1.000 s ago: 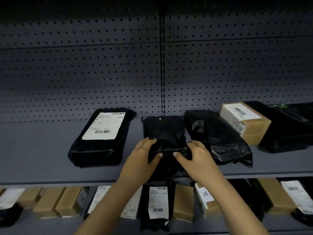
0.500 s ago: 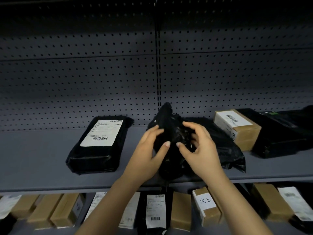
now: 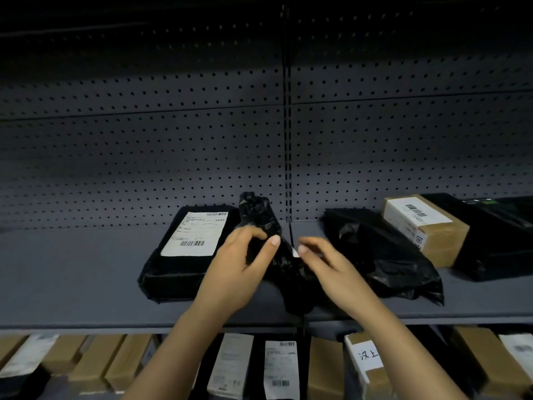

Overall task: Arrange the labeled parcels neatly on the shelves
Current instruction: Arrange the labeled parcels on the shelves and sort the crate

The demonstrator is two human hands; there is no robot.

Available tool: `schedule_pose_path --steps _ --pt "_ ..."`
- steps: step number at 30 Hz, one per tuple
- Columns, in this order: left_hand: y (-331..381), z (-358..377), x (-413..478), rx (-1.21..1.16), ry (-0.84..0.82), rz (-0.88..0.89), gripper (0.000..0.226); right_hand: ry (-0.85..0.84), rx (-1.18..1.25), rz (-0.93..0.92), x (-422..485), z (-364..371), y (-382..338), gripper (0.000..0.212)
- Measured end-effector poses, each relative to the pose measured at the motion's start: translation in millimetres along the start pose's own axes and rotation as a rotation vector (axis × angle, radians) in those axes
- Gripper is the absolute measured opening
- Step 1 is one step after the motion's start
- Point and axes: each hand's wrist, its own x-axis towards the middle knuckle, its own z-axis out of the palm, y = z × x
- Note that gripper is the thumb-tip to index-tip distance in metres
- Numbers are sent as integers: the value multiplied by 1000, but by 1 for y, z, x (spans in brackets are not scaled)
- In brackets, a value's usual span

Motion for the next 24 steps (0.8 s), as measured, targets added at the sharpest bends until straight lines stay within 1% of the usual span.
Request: schedule_pose_path --steps 2,4,6,7,9,12,13,17,21,24 --pt "-5 -2 -3 -74 45 -83 44 -99 -34 81 2 7 2 34" --pt "-10 -3 -7 -115 50 -146 51 -157 -83 89 3 13 3 36" --pt "-15 0 -10 -108 25 -176 60 -151 -52 75 4 18 4 34" --pt "-19 1 -11 -100 8 -188 60 -127 -27 72 4 19 6 33" --pt "-25 4 -12 -132 -29 -205 49 -55 -3 58 4 17 9 31" --pt "-29 12 -13 -238 -107 -226 23 50 -6 20 0 9 15 33" --pt "-30 15 -13 -251 -137 -243 23 69 -15 19 -2 7 16 35" --pt "-38 26 -10 -234 -187 -303 30 107 -78 34 -5 5 21 40" --pt "-41 34 -7 -293 -141 -318 62 99 -109 71 0 7 20 46" --pt "-41 38 -5 -256 -147 -297 65 55 -87 94 5 8 20 45"
